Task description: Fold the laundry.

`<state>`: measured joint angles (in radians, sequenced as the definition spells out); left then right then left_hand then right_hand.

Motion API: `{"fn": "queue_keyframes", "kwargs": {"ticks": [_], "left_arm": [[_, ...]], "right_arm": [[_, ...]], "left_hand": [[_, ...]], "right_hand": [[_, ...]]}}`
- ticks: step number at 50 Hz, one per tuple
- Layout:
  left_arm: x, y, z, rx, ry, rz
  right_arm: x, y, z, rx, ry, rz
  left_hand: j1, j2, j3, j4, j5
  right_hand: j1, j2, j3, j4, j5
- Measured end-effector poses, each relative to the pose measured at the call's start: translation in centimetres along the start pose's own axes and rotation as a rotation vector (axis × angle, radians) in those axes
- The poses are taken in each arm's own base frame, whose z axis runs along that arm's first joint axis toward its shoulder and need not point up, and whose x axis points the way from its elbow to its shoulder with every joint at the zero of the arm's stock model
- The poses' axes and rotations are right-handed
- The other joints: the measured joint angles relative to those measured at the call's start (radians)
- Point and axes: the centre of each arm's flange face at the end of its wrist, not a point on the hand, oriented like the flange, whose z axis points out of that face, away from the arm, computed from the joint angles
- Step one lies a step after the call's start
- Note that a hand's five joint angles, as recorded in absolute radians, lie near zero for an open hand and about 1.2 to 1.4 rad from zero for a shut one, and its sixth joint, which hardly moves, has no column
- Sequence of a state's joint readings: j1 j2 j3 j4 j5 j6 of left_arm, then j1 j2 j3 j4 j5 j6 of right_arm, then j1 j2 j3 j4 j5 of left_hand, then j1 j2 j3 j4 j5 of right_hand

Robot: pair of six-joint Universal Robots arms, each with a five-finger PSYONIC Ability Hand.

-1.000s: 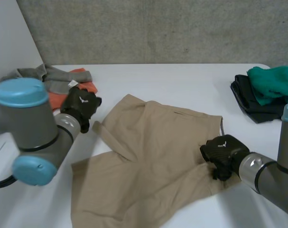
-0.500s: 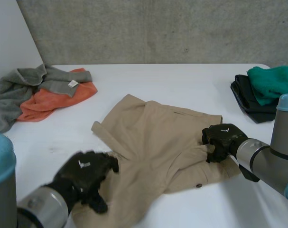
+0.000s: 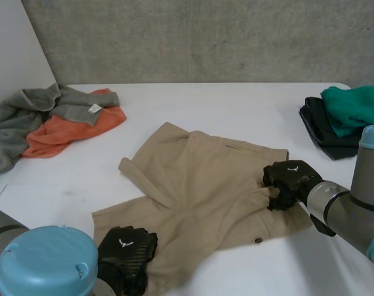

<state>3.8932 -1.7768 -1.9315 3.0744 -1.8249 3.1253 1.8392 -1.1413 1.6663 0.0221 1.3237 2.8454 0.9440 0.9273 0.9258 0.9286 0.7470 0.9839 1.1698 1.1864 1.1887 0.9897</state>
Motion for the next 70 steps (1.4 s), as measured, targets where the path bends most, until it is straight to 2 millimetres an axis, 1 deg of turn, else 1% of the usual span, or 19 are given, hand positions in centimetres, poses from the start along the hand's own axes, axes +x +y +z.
{"fn": "queue_keyframes", "kwargs": {"ticks": [1,2,9,13,15,19,25,26,29,35,39,45,46,47,49,51,56,62,70], "left_arm": [[0.1,0.0,0.1,0.004,0.001,0.001],[0.2,-0.2,0.3,0.012,0.003,0.002],[0.2,-0.6,0.4,0.023,0.005,0.02],[0.1,-1.2,0.1,0.029,0.006,0.083],[-0.2,-2.0,-0.3,0.039,0.0,0.162],[-0.9,-3.9,0.0,0.073,-0.027,0.269],[-2.5,-7.4,3.3,0.153,-0.082,0.36],[-3.1,-9.1,5.7,0.202,-0.102,0.376],[-4.0,-11.9,9.9,0.296,-0.141,0.398],[-5.3,-15.8,17.5,0.46,-0.212,0.476],[-5.3,-16.9,21.4,0.572,-0.227,0.532],[-5.1,-16.9,24.9,0.67,-0.237,0.56],[-5.1,-16.6,25.7,0.686,-0.238,0.562],[-5.0,-16.3,26.5,0.703,-0.237,0.564],[-4.9,-16.1,27.2,0.73,-0.241,0.563],[-4.9,-16.1,27.6,0.758,-0.248,0.561],[-5.0,-17.4,27.1,0.854,-0.292,0.549],[-5.7,-20.4,23.4,0.96,-0.349,0.502],[-5.3,-19.1,20.8,0.893,-0.246,0.445]], "right_arm": [[0.0,0.0,0.0,-0.001,0.001,0.0],[0.0,0.1,-0.1,-0.004,0.002,0.0],[0.2,-0.1,-0.9,-0.012,0.005,-0.028],[0.2,-0.3,-2.9,-0.042,-0.002,-0.154],[0.2,0.1,-4.9,-0.098,-0.021,-0.319],[0.5,0.1,-6.3,-0.14,-0.028,-0.458],[1.4,-1.2,-6.1,-0.104,0.008,-0.479],[1.8,-1.9,-5.1,-0.07,0.03,-0.45],[2.7,-2.8,-3.0,-0.013,0.073,-0.415],[3.7,-4.3,1.3,0.079,0.201,-0.43],[4.2,-5.0,4.7,0.16,0.3,-0.461],[4.7,-5.1,8.2,0.236,0.361,-0.482],[4.8,-5.1,8.6,0.242,0.367,-0.485],[5.1,-4.7,10.3,0.258,0.386,-0.495],[5.3,-4.4,11.2,0.261,0.4,-0.502],[5.5,-4.3,11.9,0.262,0.413,-0.506],[5.9,-5.3,11.9,0.289,0.448,-0.497],[6.4,-9.3,8.6,0.377,0.466,-0.423],[5.0,-9.5,5.1,0.31,0.323,-0.373]], "left_hand": [[0.0,0.0,0.0,0.0,0.0],[0.187,0.254,0.246,0.254,0.241],[0.187,0.266,0.26,0.266,0.242],[0.187,0.267,0.26,0.267,0.242],[0.188,0.267,0.26,0.266,0.242],[0.187,0.267,0.261,0.267,0.242],[0.187,0.269,0.263,0.27,0.242],[0.187,0.27,0.265,0.271,0.248],[0.187,0.27,0.265,0.271,0.248],[0.187,0.27,0.265,0.271,0.248],[0.187,0.27,0.265,0.271,0.248],[0.188,0.27,0.265,0.271,0.254],[-0.02,0.049,0.047,0.07,0.063],[-0.27,-0.176,-0.175,-0.156,-0.161],[-0.614,-0.51,-0.486,-0.498,-0.498],[-0.736,-0.676,-0.663,-0.676,-0.662],[-0.749,-0.725,-0.716,-0.726,-0.699],[-0.749,-0.725,-0.716,-0.726,-0.699],[-0.749,-0.725,-0.716,-0.726,-0.699]], "right_hand": [[0.0,0.0,0.0,0.0,0.0],[0.0,0.0,0.0,0.0,0.0],[0.0,0.0,0.0,0.0,0.0],[0.0,0.0,0.0,0.0,0.0],[0.0,0.0,0.0,0.0,0.0],[0.0,0.0,0.0,0.0,0.0],[0.0,0.0,0.0,0.0,0.0],[0.0,0.0,0.0,0.001,0.0],[0.0,0.0,0.0,0.001,0.0],[0.0,0.0,0.0,0.001,0.0],[0.0,0.0,0.0,0.001,0.0],[-0.021,-0.028,-0.018,-0.017,-0.016],[-0.021,-0.028,-0.018,-0.017,-0.016],[-0.498,-0.542,-0.534,-0.516,-0.498],[-0.636,-0.704,-0.692,-0.675,-0.659],[-0.779,-0.932,-0.941,-0.94,-0.908],[-0.784,-0.951,-0.976,-0.956,-0.926],[-0.784,-0.951,-0.976,-0.956,-0.926],[-0.784,-0.951,-0.976,-0.956,-0.926]]}}
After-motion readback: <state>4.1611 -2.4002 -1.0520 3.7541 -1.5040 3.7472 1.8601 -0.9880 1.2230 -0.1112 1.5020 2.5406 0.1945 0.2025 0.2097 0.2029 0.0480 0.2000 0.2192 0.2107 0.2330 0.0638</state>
